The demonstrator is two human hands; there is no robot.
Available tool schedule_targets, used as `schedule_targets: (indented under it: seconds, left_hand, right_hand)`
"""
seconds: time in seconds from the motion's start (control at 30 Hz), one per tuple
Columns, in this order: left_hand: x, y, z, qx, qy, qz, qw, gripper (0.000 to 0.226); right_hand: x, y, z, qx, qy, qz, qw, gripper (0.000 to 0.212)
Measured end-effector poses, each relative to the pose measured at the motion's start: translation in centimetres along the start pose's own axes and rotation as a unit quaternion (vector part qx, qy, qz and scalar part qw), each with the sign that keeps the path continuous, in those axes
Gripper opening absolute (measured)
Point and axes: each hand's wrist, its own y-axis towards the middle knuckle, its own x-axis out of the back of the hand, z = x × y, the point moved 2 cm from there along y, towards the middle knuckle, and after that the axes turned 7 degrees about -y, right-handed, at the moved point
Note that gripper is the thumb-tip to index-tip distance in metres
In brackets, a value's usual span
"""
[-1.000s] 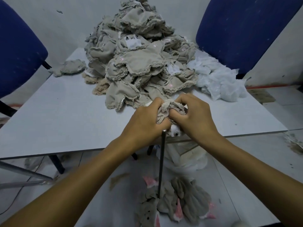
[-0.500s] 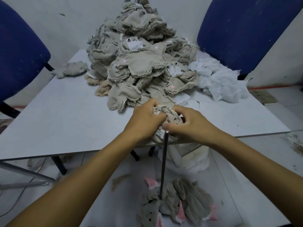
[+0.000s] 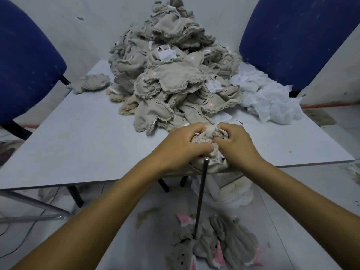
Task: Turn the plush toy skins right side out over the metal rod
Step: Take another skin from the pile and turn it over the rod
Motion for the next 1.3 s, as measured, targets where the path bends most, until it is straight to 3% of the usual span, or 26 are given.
schedule_targets:
  seconds: [0.1,0.2,0.27,0.37,0.5,0.6,0.7,0.83,0.9,1.0,1.07,1.17,1.3]
  left_hand:
    - [1.3,-0.5,0.3,0.032,-0.026,0.01,0.999,0.035]
    - [1.8,0.1,1.2,0.07,-0.03,-0.06,0.995,0.023]
    - [1.5,0.6,1.8,0.08,0.005,-0.105,0.991,0.015]
    - [0.4,1.1,2.0,0.082,0.042,-0.137,0.986,0.014]
    - [0.3,1.5,1.0,0.102,-0.107,-0.021,0.989,0.018]
    - [-0.6,0.9,0.9,0.068,-0.027,-0.011,0.997,0.021]
    - [-0.6,0.6,0.8,0.048,-0.012,-0.062,0.997,0.016]
    - [1.3,1.2,1.6,0.091,-0.046,-0.101,0.99,0.018]
    - [1.6,1.2,2.0,0.085,0.006,-0.159,0.984,0.013]
    - [0.9,0.5,1.5,0.002,0.06,-0.2,0.978,0.016]
    - [0.7,0.0,1.3,-0.049,-0.004,-0.132,0.99,0.011]
    - [0.6,-0.9,0.7,-0.086,-0.077,-0.018,0.993,0.027]
    - [0.0,-1.9,-0.3,-0.139,-0.149,-0.018,0.979,0.015]
  right_hand:
    - [0.4,-0.5,1.0,0.005,0.124,0.118,0.985,0.014]
    - [0.8,-1.2,1.7,-0.022,0.236,0.217,0.947,0.011]
    - [0.4,-1.1,1.7,-0.013,0.177,0.187,0.966,0.017]
    - [-0.2,-0.6,1.2,-0.014,0.061,0.082,0.995,0.022]
    - [0.6,0.2,0.1,-0.034,0.006,-0.007,0.999,0.034]
    - [0.2,0.5,-0.4,-0.021,-0.029,-0.039,0.999,0.031]
    - [-0.5,0.6,-0.1,-0.006,-0.016,-0.027,0.999,0.034]
    - [0.3,0.2,0.8,-0.007,0.185,0.133,0.974,0.022]
    - [0.2,-0.5,1.4,0.028,0.181,0.175,0.967,0.019]
    - [0.5,-1.4,1.8,0.098,0.094,0.099,0.986,0.024]
    - [1.3,-1.9,1.7,0.164,-0.006,0.058,0.985,0.028]
    - [2.5,-2.9,1.3,0.211,-0.08,-0.024,0.974,0.036]
    - [2.3,-4.8,2.4,0.307,-0.088,-0.113,0.941,0.037]
